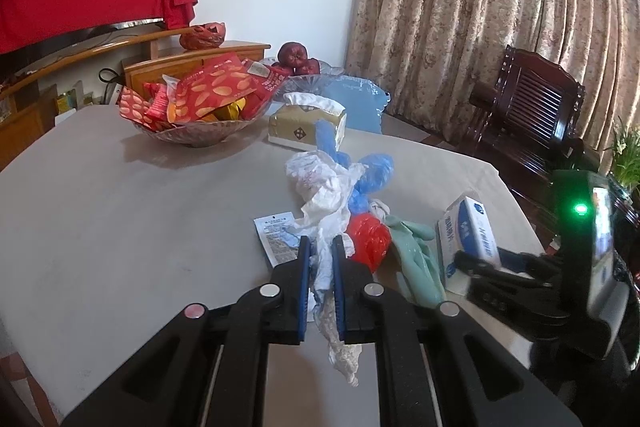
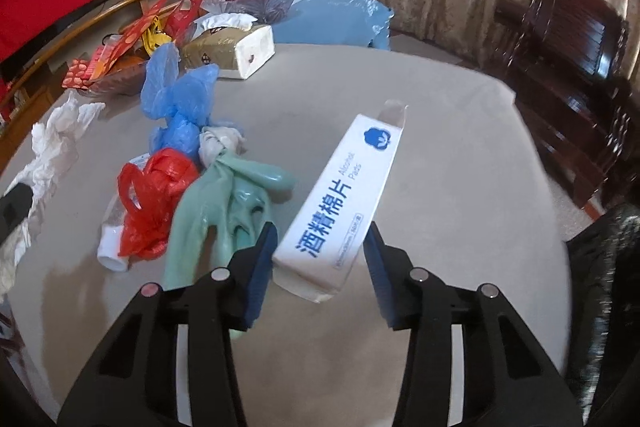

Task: Collect trash
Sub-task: 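Grasp the white tissue with the left gripper while the right grasps the alcohol pad box, then carry the tissue and alcohol pad box over the black bin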

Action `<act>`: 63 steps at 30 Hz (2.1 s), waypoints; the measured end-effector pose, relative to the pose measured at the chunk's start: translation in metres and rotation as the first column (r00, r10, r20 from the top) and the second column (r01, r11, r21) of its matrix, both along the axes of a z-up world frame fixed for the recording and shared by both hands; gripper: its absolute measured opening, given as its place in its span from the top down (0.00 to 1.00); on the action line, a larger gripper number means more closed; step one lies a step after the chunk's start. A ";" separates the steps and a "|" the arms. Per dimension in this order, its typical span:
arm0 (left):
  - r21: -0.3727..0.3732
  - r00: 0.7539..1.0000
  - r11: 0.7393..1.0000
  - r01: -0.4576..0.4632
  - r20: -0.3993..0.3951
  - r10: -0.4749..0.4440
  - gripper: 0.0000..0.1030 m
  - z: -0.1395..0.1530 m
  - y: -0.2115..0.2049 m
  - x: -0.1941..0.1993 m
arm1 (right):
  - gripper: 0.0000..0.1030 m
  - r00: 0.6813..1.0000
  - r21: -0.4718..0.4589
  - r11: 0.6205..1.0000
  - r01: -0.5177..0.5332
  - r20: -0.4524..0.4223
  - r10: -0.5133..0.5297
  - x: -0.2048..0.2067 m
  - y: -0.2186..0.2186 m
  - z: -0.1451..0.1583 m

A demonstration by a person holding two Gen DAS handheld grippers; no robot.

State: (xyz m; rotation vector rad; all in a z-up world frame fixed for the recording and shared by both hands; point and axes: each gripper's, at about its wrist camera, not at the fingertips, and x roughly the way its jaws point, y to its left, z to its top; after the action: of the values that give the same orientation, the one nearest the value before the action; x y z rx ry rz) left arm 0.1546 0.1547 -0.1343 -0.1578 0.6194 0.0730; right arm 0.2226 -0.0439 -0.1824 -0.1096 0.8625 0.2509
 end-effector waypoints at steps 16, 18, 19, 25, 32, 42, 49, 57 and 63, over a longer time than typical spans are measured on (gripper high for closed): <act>-0.004 1.000 1.000 0.010 -0.010 -0.010 0.90 0.000 -0.007 -0.002 | 0.65 0.997 0.109 0.993 0.055 -0.064 -0.048 0.019 0.001 -0.009; -0.002 1.000 1.000 0.009 -0.010 -0.009 0.90 0.001 -0.008 -0.002 | 0.72 0.997 0.108 0.993 0.037 -0.069 -0.030 0.018 0.002 -0.006; -0.002 1.000 1.000 0.008 -0.009 -0.008 0.90 0.002 -0.008 -0.002 | 0.72 0.998 0.090 0.996 0.028 -0.065 -0.022 0.016 0.004 -0.003; 0.000 1.000 1.000 0.016 -0.009 -0.016 0.90 0.003 -0.009 -0.003 | 0.72 0.998 0.016 0.998 -0.055 0.003 0.055 -0.006 -0.002 0.020; 0.002 0.999 0.999 0.050 -0.004 -0.050 0.90 0.009 -0.026 -0.009 | 0.72 0.998 0.049 0.997 -0.059 0.041 0.057 -0.036 -0.031 0.047; 0.027 0.994 0.995 0.096 0.042 -0.097 0.90 0.044 -0.057 -0.024 | 0.72 0.991 0.095 0.994 -0.061 0.121 0.049 -0.072 -0.057 0.094; 0.031 0.989 0.991 0.131 0.062 -0.132 0.90 0.065 -0.079 -0.036 | 0.72 0.987 0.124 0.990 -0.065 0.153 0.045 -0.095 -0.074 0.121; 0.033 0.981 0.985 0.170 0.087 -0.172 0.90 0.082 -0.100 -0.050 | 0.72 0.981 0.145 0.988 -0.046 0.195 0.017 -0.124 -0.097 0.145; 0.044 0.972 0.978 0.202 0.111 -0.206 0.90 0.092 -0.117 -0.060 | 0.72 0.975 0.171 0.985 -0.021 0.220 -0.017 -0.142 -0.117 0.158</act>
State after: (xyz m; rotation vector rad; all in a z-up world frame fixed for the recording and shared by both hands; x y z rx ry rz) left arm 0.0949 0.0378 -0.0421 -0.0658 0.5158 -0.1243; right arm 0.0805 -0.1608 -0.0248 0.0231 0.6167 0.3078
